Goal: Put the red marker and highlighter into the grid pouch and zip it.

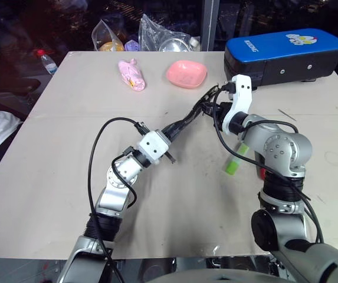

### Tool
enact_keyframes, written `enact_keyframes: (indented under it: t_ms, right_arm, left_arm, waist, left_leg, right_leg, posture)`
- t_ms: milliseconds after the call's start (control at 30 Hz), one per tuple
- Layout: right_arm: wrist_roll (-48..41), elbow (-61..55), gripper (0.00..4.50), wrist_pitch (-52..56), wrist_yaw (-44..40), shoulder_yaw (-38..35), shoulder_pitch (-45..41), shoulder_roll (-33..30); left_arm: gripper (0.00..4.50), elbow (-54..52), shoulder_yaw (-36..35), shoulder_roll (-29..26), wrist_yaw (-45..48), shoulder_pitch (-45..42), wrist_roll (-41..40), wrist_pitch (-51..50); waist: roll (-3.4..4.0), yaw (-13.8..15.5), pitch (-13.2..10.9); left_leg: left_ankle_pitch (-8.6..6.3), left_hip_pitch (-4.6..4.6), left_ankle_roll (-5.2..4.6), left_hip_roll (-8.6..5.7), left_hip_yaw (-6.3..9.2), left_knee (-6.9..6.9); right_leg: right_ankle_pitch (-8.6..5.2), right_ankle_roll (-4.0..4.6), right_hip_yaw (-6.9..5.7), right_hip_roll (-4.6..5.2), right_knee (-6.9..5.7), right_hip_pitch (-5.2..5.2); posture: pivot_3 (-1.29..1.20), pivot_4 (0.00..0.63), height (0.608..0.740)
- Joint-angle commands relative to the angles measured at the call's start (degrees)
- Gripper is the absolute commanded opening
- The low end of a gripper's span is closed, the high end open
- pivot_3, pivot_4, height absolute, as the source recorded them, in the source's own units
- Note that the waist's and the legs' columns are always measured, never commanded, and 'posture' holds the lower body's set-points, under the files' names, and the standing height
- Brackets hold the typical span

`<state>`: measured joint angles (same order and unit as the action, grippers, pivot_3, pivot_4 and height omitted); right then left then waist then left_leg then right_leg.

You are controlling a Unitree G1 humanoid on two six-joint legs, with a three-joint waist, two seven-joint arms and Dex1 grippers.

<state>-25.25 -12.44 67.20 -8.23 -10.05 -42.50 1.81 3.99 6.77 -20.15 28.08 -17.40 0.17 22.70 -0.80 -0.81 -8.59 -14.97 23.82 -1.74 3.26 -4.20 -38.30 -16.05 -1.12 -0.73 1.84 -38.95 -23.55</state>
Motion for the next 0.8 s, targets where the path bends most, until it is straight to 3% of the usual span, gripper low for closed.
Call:
enact_keyframes:
  t_ms: [33,300,567,800]
  right_arm:
    - [-1.2,-2.5,0.0,-0.9,-0.7,1.3,0.1,-0.9]
    - [-2.6,-6.3,0.0,-0.6,-6.2,7.9,2.4,-5.7]
    - [-2.2,-7.7,0.0,-3.1,-10.7,14.3,2.3,-9.9]
    - [0.9,-6.8,0.0,-8.5,-16.1,20.4,2.6,-17.3]
  left_arm:
    - [0.09,-2.3,-1.2,0.1,-2.3,-1.0,1.8,1.6]
    - [0.09,0.5,-1.6,0.4,-7.9,-1.8,6.6,3.1]
    - [0.09,0.8,-0.2,1.1,-5.7,-2.0,4.8,3.9]
    - [0.09,-1.2,2.1,0.9,-1.8,-0.8,3.2,5.6]
  waist:
    - [0.0,0.0,0.0]
    - [0.0,0.0,0.0]
    - [0.0,0.0,0.0]
    - [-0.01,0.0,0.0]
  left_leg:
    - [0.0,0.0,0.0,0.0,0.0,0.0]
    - [-0.01,0.01,-0.02,0.0,0.0,0.0]
    - [-0.02,0.01,-0.03,0.0,0.0,0.0]
    - [-0.02,0.01,-0.03,-0.01,0.0,-0.01]
  right_leg:
    - [0.0,0.0,0.0,0.0,0.0,0.0]
    - [0.0,0.0,0.0,0.03,0.01,0.0]
    - [0.0,0.0,-0.01,0.03,0.01,-0.01]
    - [0.0,0.0,-0.01,0.01,0.02,-0.01]
  posture:
    - [0.0,0.15,0.738]
    - [0.0,0.15,0.738]
    - [0.0,0.15,0.738]
    - [0.0,0.15,0.738]
